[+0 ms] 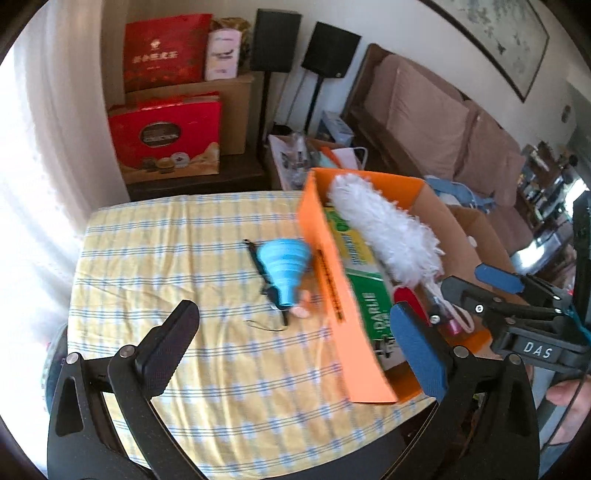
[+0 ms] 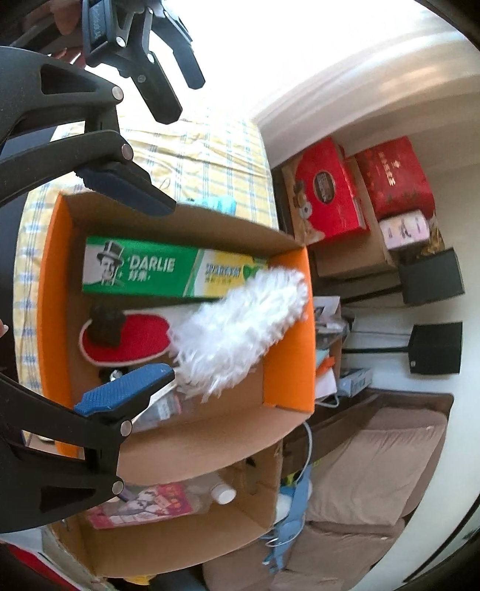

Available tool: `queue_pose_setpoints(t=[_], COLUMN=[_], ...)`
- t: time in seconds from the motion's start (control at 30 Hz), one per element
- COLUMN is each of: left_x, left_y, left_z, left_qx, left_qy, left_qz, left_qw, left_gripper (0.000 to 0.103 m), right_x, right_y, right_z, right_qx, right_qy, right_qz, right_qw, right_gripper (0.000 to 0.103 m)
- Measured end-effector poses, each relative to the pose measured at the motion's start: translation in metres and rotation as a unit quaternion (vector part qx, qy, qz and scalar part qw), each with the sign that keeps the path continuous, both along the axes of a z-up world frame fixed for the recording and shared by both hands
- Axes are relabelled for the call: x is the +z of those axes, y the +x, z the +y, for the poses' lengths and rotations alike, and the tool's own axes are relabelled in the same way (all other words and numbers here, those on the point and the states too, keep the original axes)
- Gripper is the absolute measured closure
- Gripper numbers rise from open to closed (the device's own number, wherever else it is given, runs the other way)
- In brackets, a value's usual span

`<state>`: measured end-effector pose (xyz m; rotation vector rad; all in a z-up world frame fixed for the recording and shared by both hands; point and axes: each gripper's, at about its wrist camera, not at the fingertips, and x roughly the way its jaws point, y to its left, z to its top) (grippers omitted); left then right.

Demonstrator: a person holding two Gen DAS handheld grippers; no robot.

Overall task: Organize objects
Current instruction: 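Withdraw the left gripper while the right gripper reaches toward the blue funnel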

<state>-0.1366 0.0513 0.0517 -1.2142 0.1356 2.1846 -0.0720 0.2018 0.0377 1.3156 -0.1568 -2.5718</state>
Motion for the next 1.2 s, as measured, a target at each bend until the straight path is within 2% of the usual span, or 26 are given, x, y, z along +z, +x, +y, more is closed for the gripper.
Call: queue_pose_setpoints(t=[0.5, 0.67, 0.9, 1.07, 1.2], left_x=[-0.026, -0.035, -0.045, -0.053, -0.060], left_y=[-0.037, -0.047, -0.056, -0.064, -0.070], left_z=[-0.056, -0.070, -0.082, -0.090, -0.095], left_qx=[0.037, 0.045, 0.052, 0.057, 0.058], left_qy=[-0.027, -0.028, -0.030, -0.033, -0.029], left_qz=[-0.006, -0.013, -0.018, -0.021, -0.030], left_qw=[0.9989, 0.9985, 0.9980, 0.9976, 0.9974], left_gripper=[0.000, 0.000, 0.000, 0.000, 0.000], right_x=[-0.002, -0.010, -0.023, -0.041, -0.051], right_y=[-0.035, -0.054, -0.075, -0.086, -0.094], right_z=[-0.086, -0.108, -0.130, -0.145, -0.156], right_qx=[0.070, 0.080, 0.082, 0.086, 0.093], right_qy=[-0.010, 0.000, 0.014, 0.033, 0.065], right_qz=[-0.018, -0.029, -0.043, -0.066, -0.069], right_qw=[0.997, 0.996, 0.996, 0.994, 0.991], right_gripper=[0.016, 0.020, 0.033, 0.049, 0.050])
